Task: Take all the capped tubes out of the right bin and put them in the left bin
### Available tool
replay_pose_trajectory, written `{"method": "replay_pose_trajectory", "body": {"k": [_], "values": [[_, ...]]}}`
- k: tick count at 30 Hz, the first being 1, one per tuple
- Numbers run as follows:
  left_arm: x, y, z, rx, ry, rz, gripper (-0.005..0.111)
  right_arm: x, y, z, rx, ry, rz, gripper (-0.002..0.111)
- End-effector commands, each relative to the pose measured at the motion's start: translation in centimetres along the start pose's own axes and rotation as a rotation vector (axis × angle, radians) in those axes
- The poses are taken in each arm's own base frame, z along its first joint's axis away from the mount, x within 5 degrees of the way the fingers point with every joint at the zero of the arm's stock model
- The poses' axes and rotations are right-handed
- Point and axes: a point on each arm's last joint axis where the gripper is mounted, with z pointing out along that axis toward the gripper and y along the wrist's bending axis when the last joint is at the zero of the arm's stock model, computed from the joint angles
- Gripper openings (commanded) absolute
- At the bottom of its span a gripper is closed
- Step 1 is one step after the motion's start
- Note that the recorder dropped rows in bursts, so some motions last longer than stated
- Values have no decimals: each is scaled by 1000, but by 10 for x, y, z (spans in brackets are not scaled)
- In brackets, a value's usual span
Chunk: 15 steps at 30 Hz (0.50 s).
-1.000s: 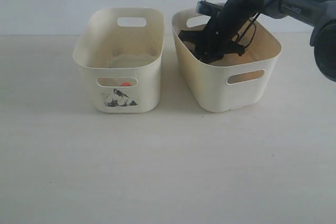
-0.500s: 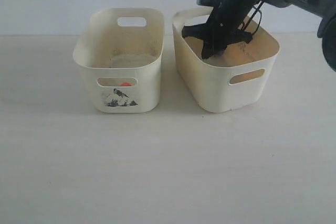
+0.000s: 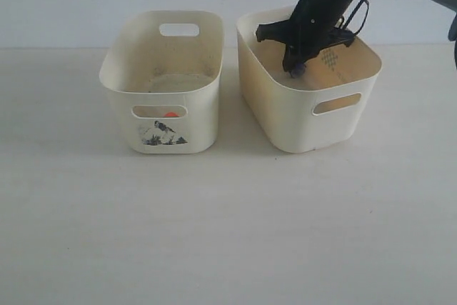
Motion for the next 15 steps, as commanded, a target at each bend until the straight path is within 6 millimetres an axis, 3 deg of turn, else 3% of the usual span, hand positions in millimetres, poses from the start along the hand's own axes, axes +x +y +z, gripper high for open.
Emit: {"method": "replay_pose_trajectory", "body": {"k": [1, 4, 6, 15], "values": [[-2, 0, 0, 2, -12, -17, 4, 2, -1, -5, -24, 23, -47, 16], [-2, 0, 0, 2, -12, -17, 4, 2, 3, -2, -76, 24, -43, 40], [-2, 0, 0, 2, -12, -17, 4, 3, 2, 4, -75, 33, -36, 49], [-2, 0, 0, 2, -12, -17, 4, 9, -1, 28, -98, 70, 11, 53]]}}
